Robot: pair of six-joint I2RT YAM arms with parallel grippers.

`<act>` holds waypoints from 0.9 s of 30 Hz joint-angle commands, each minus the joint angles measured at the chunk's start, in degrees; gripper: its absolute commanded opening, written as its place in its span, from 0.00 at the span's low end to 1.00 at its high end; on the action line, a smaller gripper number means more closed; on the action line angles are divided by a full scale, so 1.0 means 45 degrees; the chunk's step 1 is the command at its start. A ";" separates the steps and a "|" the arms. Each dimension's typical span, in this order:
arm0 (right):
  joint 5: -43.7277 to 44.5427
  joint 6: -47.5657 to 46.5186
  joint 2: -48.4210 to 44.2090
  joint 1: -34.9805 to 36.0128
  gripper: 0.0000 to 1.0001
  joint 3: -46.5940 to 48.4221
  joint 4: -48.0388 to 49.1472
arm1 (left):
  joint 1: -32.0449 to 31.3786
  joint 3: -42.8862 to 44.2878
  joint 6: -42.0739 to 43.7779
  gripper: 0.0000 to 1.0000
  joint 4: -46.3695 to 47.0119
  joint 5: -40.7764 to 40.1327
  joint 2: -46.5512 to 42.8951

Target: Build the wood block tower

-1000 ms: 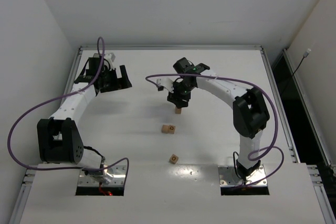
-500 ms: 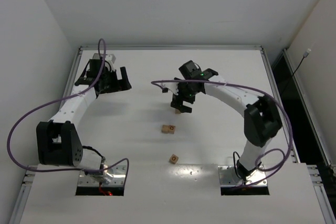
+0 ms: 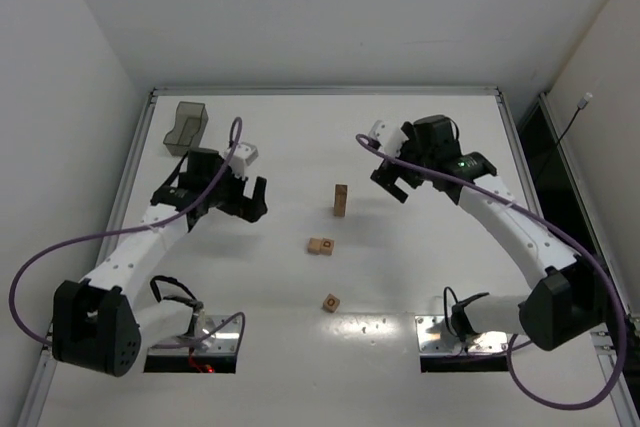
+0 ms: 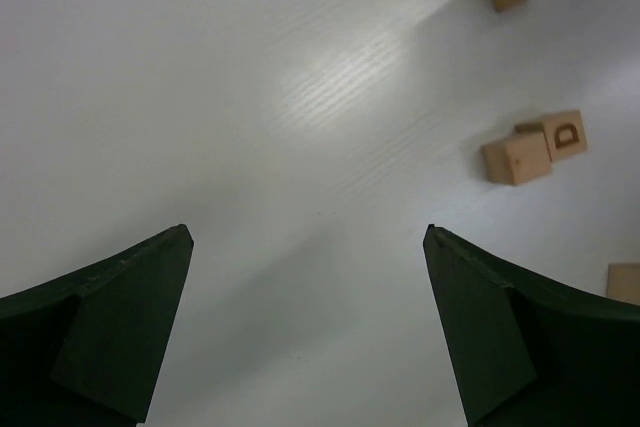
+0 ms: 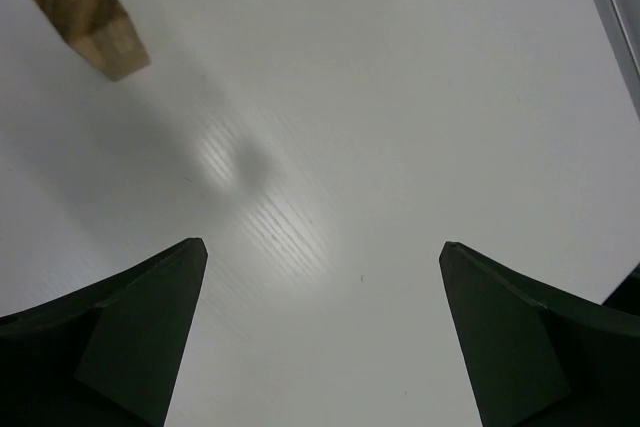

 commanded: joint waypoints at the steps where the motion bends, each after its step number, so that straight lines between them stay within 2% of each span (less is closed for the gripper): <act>1: -0.0065 0.0900 -0.0683 -0.1181 1.00 -0.0300 0.0154 | -0.0794 -0.0478 0.1980 0.99 0.0352 0.0908 -0.1633; 2: -0.0067 0.0901 -0.0821 -0.1418 1.00 -0.0436 0.0152 | -0.1241 -0.0963 0.1864 0.99 0.0954 0.0907 -0.2488; 4: -0.0067 0.0901 -0.1172 -0.1927 1.00 -0.0573 0.0152 | -0.1984 -0.1125 0.2349 0.99 0.1135 0.0635 -0.2945; 5: -0.0067 0.1075 -0.1329 -0.2083 1.00 -0.0729 0.0152 | -0.2858 -0.1125 0.2603 0.99 0.0961 0.0460 -0.2946; 8: -0.0456 0.1076 -0.1952 -0.2630 1.00 -0.1022 -0.0158 | -0.4054 -0.1007 0.3228 0.99 0.0164 0.0341 -0.2616; 9: -0.0458 0.1076 -0.1955 -0.2748 1.00 -0.1023 -0.0160 | -0.4755 -0.0679 0.4371 0.99 -0.0363 0.0669 -0.2460; 12: -0.0768 0.1213 -0.2519 -0.3255 1.00 -0.1568 -0.0434 | -0.5520 -0.0675 0.6502 0.99 -0.1284 0.2251 -0.2048; 18: -0.2643 0.1214 -0.2951 -0.4330 0.97 -0.1863 -0.1173 | -0.6500 -0.0735 0.9180 0.97 -0.1520 0.2235 -0.0178; 21: -0.3289 0.1213 -0.2777 -0.4622 0.97 -0.1863 -0.1468 | -0.6637 -0.0384 1.0549 0.91 -0.2025 0.2235 0.0547; 22: -0.3522 0.1213 -0.2776 -0.4624 0.97 -0.1863 -0.1469 | -0.6772 -0.0208 1.1676 0.83 -0.2222 0.2409 0.1052; 24: -0.3893 0.1213 -0.2484 -0.4761 0.95 -0.1747 -0.1604 | -0.6910 -0.0013 1.2251 0.75 -0.2224 0.2411 0.1543; 27: -0.4460 0.1213 -0.2152 -0.4878 0.94 -0.1609 -0.1878 | -0.6910 0.0651 1.3072 0.72 -0.2361 0.2411 0.2656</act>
